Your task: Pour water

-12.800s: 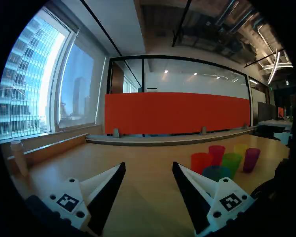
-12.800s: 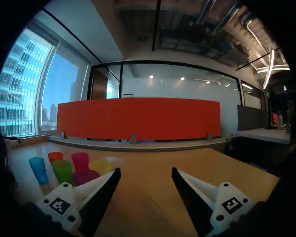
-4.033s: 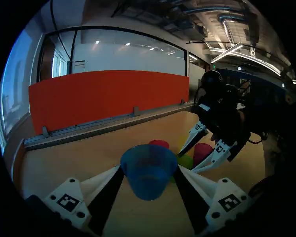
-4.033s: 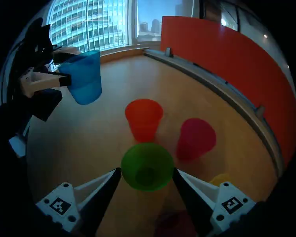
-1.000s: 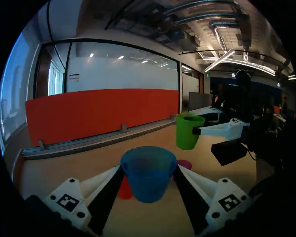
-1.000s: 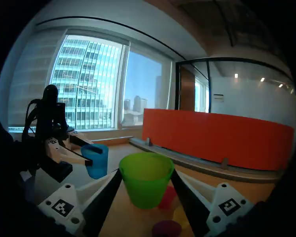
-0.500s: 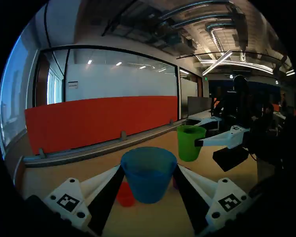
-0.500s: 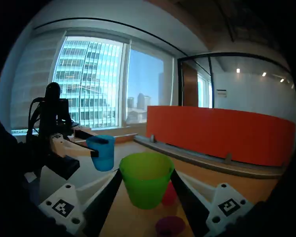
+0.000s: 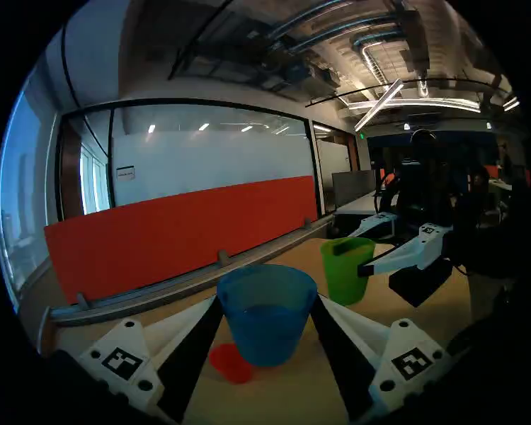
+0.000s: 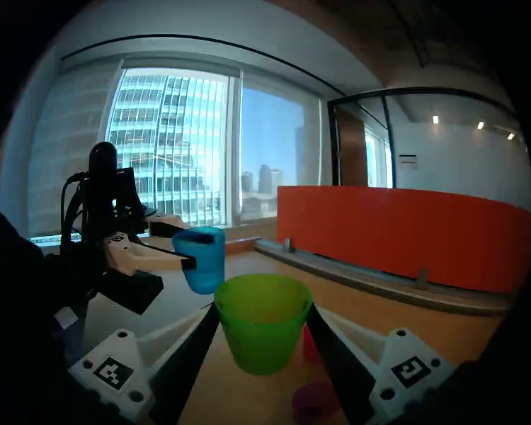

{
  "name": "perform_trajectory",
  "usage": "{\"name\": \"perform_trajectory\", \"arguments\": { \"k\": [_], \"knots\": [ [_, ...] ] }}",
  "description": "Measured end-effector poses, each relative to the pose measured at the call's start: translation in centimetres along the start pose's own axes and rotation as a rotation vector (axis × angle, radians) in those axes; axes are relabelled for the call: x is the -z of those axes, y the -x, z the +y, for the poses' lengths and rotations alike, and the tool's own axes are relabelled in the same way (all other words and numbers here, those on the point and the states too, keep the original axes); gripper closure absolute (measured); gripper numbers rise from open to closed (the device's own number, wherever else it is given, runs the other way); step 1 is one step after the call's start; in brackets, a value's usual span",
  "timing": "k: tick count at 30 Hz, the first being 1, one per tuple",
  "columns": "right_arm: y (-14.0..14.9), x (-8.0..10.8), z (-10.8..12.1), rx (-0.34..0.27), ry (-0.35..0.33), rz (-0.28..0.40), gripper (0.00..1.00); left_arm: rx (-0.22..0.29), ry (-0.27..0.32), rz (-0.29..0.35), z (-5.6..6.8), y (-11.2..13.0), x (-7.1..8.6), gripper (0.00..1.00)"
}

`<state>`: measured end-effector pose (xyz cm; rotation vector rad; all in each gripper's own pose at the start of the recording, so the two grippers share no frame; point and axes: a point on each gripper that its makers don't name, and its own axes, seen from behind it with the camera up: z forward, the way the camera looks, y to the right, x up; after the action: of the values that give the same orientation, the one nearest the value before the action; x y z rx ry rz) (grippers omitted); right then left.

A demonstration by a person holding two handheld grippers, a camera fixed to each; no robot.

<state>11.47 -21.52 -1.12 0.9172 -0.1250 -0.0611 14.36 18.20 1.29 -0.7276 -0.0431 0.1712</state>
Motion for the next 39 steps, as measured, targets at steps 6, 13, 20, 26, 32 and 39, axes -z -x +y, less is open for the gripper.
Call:
{"name": "perform_trajectory", "arguments": {
  "k": [6,13,20,26,32,39],
  "knots": [
    [0.5,-0.1,-0.7,0.012,-0.021,-0.012,0.09,-0.052,-0.015,0.009,-0.5,-1.0,-0.2,0.14],
    [0.6,-0.3,-1.8,0.010,-0.053,-0.011,0.10,-0.120,-0.032,0.014,-1.0,-2.0,-0.3,0.14],
    [1.0,-0.5,-2.7,-0.002,-0.082,-0.010,0.10,-0.170,-0.051,0.004,-1.6,-2.6,-0.6,0.14],
    [1.3,-0.7,-3.2,-0.002,-0.098,-0.014,0.10,-0.222,-0.062,0.002,-1.8,-3.4,-0.7,0.14],
    [1.4,-1.0,-3.9,-0.001,-0.115,-0.016,0.10,-0.286,-0.067,0.007,-2.0,-4.6,-0.5,0.14],
    [1.8,-1.4,-4.8,0.004,-0.134,-0.022,0.10,-0.377,-0.075,0.010,-1.8,-6.0,-0.2,0.14]
  ]
}}
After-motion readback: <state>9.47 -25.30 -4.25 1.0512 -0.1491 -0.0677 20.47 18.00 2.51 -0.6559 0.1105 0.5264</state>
